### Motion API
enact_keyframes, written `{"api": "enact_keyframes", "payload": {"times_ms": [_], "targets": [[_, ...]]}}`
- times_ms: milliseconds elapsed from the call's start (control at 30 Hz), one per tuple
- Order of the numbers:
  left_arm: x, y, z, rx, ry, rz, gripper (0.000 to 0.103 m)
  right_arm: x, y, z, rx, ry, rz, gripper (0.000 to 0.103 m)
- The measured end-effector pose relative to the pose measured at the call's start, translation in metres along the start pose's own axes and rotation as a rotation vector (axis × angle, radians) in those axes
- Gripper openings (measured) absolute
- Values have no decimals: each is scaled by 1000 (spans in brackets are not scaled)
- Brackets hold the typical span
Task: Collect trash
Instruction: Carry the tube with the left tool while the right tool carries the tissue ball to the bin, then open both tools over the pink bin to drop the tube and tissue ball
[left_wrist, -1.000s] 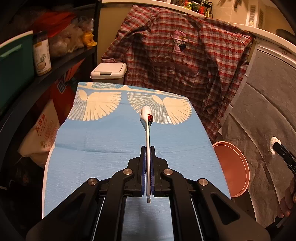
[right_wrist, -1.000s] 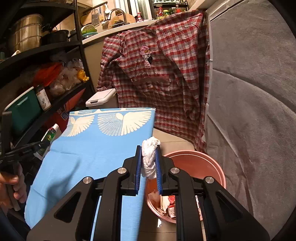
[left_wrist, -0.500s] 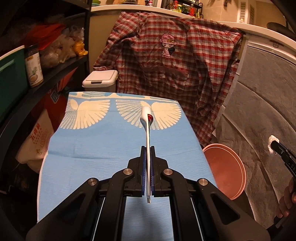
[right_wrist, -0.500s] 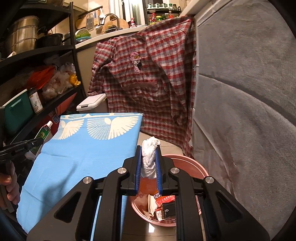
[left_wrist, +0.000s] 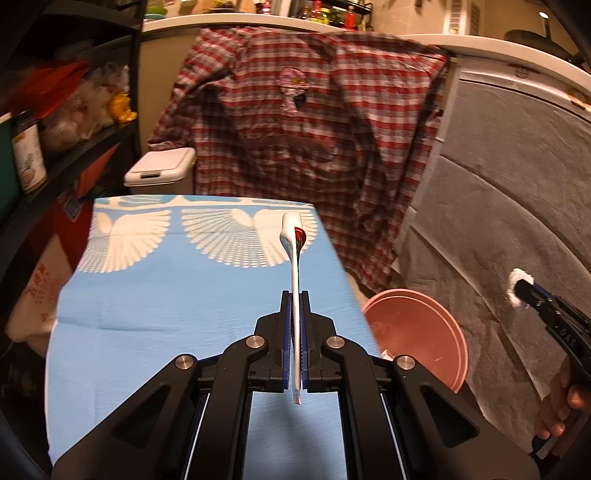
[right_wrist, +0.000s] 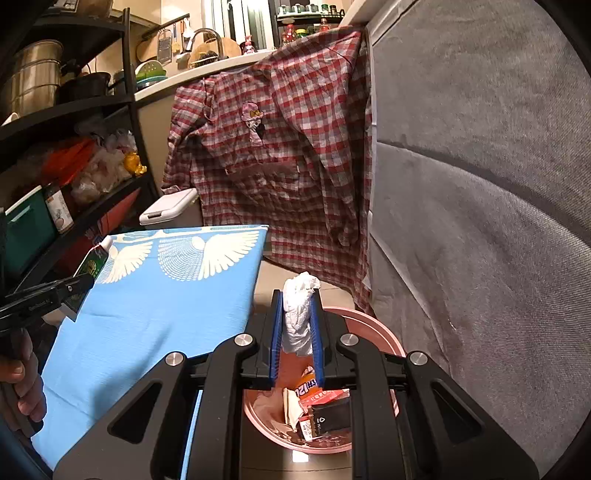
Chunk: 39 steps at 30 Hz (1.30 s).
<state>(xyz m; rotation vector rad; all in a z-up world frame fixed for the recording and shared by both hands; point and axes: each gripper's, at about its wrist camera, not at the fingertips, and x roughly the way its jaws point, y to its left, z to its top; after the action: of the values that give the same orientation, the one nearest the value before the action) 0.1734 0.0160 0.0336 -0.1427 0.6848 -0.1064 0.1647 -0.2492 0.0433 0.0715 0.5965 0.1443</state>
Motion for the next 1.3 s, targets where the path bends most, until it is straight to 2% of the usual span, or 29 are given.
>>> {"api": "enact_keyframes", "payload": {"times_ms": [567, 1133, 1267, 1300], "targets": [[35, -70, -6, 86, 44, -106, 4, 14, -20, -6, 5, 43, -55, 15], [77, -121, -21, 159, 152, -201, 4, 43, -34, -10, 2, 112, -65, 15], [87, -131, -27, 171, 182, -222, 4, 53, -40, -12, 28, 139, -56, 21], [90, -133, -28, 172, 187, -228, 6, 55, -41, -12, 34, 145, -56, 29]]}}
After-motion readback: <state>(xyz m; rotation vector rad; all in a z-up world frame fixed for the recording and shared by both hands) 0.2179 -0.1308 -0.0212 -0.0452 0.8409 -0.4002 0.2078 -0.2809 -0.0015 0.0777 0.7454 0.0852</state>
